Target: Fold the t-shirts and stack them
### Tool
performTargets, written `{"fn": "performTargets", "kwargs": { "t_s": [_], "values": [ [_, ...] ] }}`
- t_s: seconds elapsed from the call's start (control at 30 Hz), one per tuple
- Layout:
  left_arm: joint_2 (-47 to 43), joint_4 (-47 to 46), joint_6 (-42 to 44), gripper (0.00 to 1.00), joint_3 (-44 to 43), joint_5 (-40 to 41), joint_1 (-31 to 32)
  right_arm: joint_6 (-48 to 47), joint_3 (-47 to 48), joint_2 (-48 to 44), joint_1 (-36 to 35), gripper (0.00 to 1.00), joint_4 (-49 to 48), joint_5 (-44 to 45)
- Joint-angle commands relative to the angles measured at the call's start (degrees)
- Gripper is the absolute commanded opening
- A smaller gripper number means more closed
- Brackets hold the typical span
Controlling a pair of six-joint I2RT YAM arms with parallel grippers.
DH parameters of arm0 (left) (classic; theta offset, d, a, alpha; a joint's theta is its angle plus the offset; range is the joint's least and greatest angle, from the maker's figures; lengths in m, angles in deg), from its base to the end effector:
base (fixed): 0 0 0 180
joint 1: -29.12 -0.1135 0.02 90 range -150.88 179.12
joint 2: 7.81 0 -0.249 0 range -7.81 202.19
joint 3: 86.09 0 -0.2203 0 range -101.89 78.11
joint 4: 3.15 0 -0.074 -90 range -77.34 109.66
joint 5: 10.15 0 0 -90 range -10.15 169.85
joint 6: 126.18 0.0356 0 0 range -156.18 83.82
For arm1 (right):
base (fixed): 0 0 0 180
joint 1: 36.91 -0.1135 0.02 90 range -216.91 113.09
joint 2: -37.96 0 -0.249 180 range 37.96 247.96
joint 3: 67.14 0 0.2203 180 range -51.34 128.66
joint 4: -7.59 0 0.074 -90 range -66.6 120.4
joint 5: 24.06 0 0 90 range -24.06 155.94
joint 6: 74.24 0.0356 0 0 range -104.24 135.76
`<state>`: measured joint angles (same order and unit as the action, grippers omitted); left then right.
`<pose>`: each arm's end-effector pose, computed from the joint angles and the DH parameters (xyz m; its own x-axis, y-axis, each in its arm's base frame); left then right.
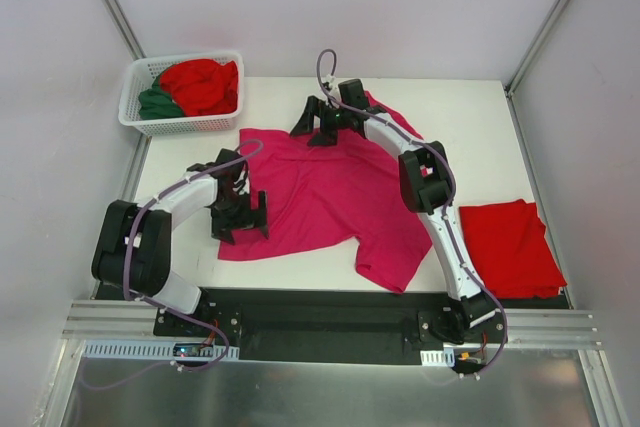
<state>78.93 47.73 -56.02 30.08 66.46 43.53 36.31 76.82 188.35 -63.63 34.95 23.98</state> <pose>0.2295 -0.0675 0.1720 -0.9782 -0.0895 -0.1871 -0.0290 0.9523 -0.3039 0.4706 0.2636 0.1560 -0.7567 -0.0887 -0.6477 -0.6034 0.4758 0.6399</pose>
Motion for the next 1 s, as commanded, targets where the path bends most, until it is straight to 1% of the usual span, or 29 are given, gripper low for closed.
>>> {"fn": "performTargets", "kwargs": {
  "t_s": [0.0, 0.17, 0.5, 0.6, 0.67, 0.77, 0.83, 0.97],
  "values": [
    [-3.07, 6.32, -0.12, 0.99, -0.66, 0.82, 0.00, -1.92, 1.48, -1.85, 0.18, 0.96, -1.00, 4.95],
    [-3.24, 9.05, -0.03, 0.99, -2.42, 2.22, 0.00, -1.31, 3.14, -1.33, 0.18, 0.96, -2.85, 6.18],
    [-1.57, 9.67, 0.76, 0.99, -3.38, 2.93, 0.00, -1.31, 7.72, 1.13, 0.35, 0.96, -4.52, 8.91],
    [-1.57, 9.75, 0.68, 0.99, -3.56, 2.14, 0.00, 1.76, 8.86, 1.75, 1.05, 0.96, -4.26, 6.63],
    [-2.01, 9.67, -0.03, 0.99, -4.08, 1.53, 0.09, 0.38, 5.89, -1.57, 0.53, 0.96, -3.03, 5.49],
    [-2.19, 9.75, -0.20, 0.99, -5.14, 1.61, 0.09, -3.75, -2.79, -8.42, -0.78, 0.96, -3.11, 6.62],
    [-2.10, 9.93, -0.12, 0.99, -5.84, 1.96, 0.09, -3.77, -3.18, -8.62, -0.96, 0.96, -1.81, 6.01],
    [-2.10, 10.02, -0.38, 0.99, -6.11, 1.96, 0.09, -1.40, -2.04, -5.03, -0.79, 0.96, -1.79, 4.34]
  ]
}}
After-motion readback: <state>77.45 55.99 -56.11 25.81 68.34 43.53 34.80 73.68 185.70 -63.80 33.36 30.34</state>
